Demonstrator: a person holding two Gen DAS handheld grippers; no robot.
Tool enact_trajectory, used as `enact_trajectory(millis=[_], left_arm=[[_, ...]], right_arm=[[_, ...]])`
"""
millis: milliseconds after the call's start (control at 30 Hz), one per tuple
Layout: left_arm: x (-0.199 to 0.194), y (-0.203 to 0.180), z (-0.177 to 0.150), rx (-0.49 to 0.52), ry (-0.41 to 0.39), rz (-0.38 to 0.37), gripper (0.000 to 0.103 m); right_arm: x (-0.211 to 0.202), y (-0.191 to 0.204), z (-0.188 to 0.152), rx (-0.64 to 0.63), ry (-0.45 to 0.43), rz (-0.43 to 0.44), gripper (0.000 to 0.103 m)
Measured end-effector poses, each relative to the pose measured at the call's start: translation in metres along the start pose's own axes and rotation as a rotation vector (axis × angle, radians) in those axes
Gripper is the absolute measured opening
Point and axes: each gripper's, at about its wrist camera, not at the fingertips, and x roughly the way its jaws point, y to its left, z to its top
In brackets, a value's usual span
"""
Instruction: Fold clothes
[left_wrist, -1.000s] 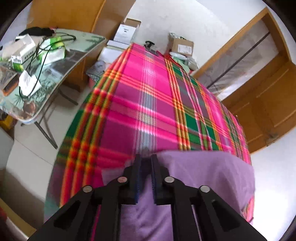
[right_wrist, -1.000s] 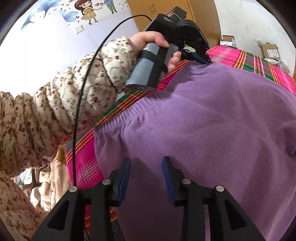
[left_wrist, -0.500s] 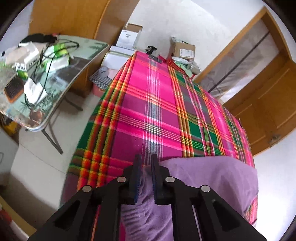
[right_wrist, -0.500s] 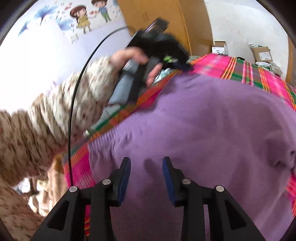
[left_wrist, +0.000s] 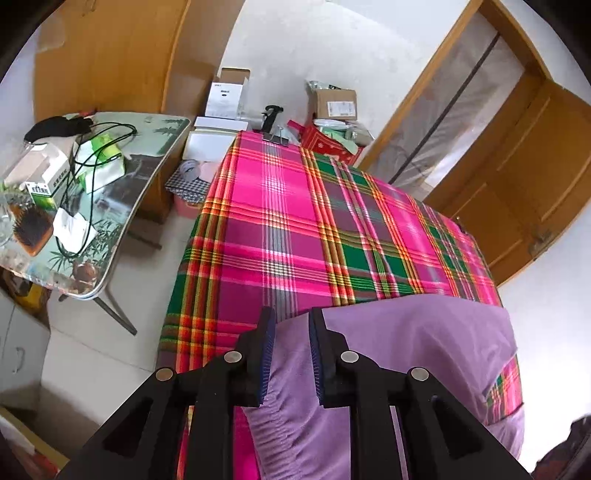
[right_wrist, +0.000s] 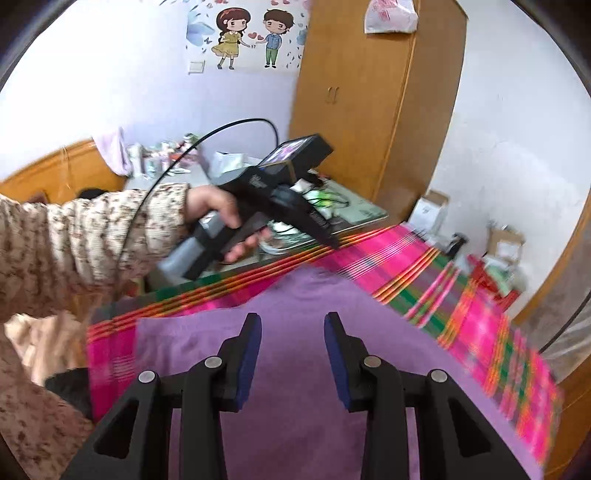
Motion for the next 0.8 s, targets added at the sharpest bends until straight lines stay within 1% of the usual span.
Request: enact_trajectory(millis=[33,133,200,300,400,500,633,700,800], left_arm=[[-0.001,0.000,-0.001,0.000,0.001,0.001,0.019],[-0.008,-0.001,-0.009,-0.016,0.017,-0.012,0.019],[-0.015,-0.005,-0.013,-0.007,0.016,-0.003,0.019],[-0.038,-0.012,-0.020,0.010,-0.002,-0.010,0.019],[-0.066,-0.022,-0.025,0.031,-0.039,-0.011,0.019],[-0.092,-0.033,-0.026,0.054,-0.071,-0.009,0.019],[-0.117,-0.047,-0.023,0.086,-0.108,-0.009,0.019],[-0.123,-0.051,-0.019,0.085,-0.120,-0.011,0.019],[-0.119,-0.053,-0.016,0.085,-0.124,0.001,0.019]], right_arm=[[0.000,-0.002,-0.005,0.030,0.005,0.003,0.036],[-0.010,-0.012,-0.013,0.130,0.005,-0.036,0.036],[-0.018,-0.021,-0.017,0.191,0.000,-0.066,0.036],[-0.046,-0.031,-0.014,0.246,-0.042,-0.120,0.036],[-0.078,-0.042,0.000,0.282,-0.104,-0.172,0.036],[-0.104,-0.052,0.019,0.274,-0.167,-0.207,0.036],[-0.121,-0.073,0.040,0.289,-0.196,-0.275,0.036],[-0.119,-0.087,0.048,0.298,-0.194,-0.285,0.036],[-0.098,-0.102,0.048,0.274,-0.154,-0.291,0.036]])
